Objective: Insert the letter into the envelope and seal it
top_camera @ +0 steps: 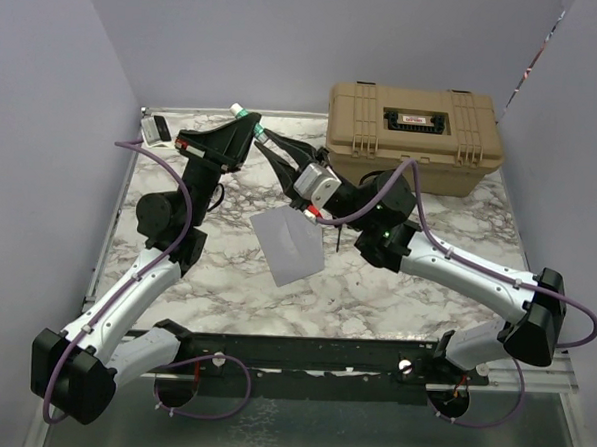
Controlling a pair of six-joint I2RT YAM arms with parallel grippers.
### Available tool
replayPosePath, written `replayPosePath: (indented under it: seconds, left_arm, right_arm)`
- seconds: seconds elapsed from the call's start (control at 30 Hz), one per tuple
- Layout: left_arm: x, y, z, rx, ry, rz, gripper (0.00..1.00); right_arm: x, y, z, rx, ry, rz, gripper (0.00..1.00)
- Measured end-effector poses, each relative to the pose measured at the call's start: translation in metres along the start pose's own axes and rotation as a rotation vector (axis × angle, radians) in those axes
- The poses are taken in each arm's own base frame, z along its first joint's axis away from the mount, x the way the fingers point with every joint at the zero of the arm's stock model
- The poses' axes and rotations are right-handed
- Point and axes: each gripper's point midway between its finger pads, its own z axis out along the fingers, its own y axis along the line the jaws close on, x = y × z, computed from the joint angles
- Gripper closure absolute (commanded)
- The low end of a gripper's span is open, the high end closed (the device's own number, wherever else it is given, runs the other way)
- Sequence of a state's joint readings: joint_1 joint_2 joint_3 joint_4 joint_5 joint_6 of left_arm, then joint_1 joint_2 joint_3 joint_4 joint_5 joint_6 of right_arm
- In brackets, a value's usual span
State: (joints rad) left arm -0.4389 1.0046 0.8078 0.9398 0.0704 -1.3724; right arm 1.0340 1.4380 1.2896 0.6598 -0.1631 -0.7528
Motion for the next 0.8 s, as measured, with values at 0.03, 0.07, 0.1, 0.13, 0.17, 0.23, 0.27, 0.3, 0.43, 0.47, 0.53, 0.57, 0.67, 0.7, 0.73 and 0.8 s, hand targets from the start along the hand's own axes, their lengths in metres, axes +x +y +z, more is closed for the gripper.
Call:
replayPosePath:
  seconds: [0.03,0.07,0.1,0.13,0.17,0.23,0.27,0.3,0.43,0.47,0.53,0.57,0.67,0.7,0.73,0.8]
  left_arm:
    - [0.0,0.001,0.0,-0.003,-0.003,-0.001,1.0]
    - [-0.001,0.001,0.0,-0.004,-0.008,-0.003,1.0]
    - [-0.002,0.001,0.0,-0.005,-0.01,-0.005,1.0]
    - [-0.002,0.001,0.001,-0.005,-0.011,-0.008,1.0]
    - [-0.002,0.001,0.001,-0.006,-0.012,-0.008,1.0]
    - [-0.002,0.002,0.001,-0.007,-0.014,-0.01,1.0]
    - [-0.002,0.002,0.001,-0.007,-0.014,-0.011,1.0]
    - [-0.002,0.002,0.001,-0.008,-0.015,-0.011,1.0]
    - [-0.005,0.001,0.003,-0.007,-0.024,-0.01,1.0]
    - [-0.006,0.0,0.003,-0.005,-0.03,-0.005,1.0]
    - [-0.008,-0.003,0.004,0.002,-0.037,0.005,1.0]
    - [-0.009,-0.005,0.005,0.01,-0.04,0.011,1.0]
    - [-0.009,-0.008,0.005,0.027,-0.042,0.042,1.0]
    - [-0.009,-0.008,0.005,0.03,-0.039,0.056,1.0]
    - [-0.008,-0.008,0.004,0.033,-0.036,0.068,1.0]
    - [-0.007,-0.009,0.002,0.05,-0.038,0.098,1.0]
  right_arm:
    - [0.001,-0.001,0.001,0.006,0.005,0.0,0.81]
    - [0.001,-0.002,0.001,0.012,0.008,0.001,0.81]
    - [0.002,-0.003,0.002,0.016,0.01,0.003,0.8]
    - [0.002,-0.003,0.002,0.02,0.014,0.006,0.8]
    - [0.003,-0.003,0.002,0.025,0.017,0.013,0.8]
    - [0.003,-0.004,0.002,0.034,0.025,0.026,0.81]
    - [0.004,-0.004,0.002,0.039,0.028,0.034,0.83]
    - [0.004,-0.005,0.002,0.044,0.03,0.044,0.87]
    - [0.003,-0.008,0.005,0.062,0.042,0.118,1.0]
    - [0.003,-0.009,0.007,0.066,0.049,0.15,1.0]
    - [0.001,-0.011,0.01,0.073,0.063,0.238,1.0]
    - [0.0,-0.012,0.01,0.076,0.067,0.289,1.0]
    - [0.001,-0.015,0.01,0.094,0.082,0.486,1.0]
    - [0.002,-0.015,0.008,0.101,0.089,0.57,1.0]
    - [0.003,-0.016,0.007,0.105,0.094,0.654,1.0]
    - [0.005,-0.018,0.004,0.11,0.111,0.865,1.0]
